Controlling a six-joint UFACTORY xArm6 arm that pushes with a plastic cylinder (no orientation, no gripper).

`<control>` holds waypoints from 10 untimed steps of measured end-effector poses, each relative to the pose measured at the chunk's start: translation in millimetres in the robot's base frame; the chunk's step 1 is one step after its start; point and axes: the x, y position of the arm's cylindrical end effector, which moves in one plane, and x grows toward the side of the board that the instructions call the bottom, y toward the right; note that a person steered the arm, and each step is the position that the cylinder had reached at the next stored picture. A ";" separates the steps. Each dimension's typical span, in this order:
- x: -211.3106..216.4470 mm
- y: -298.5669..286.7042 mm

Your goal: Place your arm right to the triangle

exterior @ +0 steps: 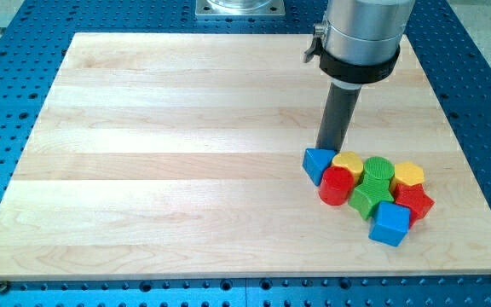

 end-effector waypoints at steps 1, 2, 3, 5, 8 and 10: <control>0.0 0.1; 1.4 -21.2; 6.2 -22.6; 31.4 -98.9; -4.0 0.3; 28.4 10.8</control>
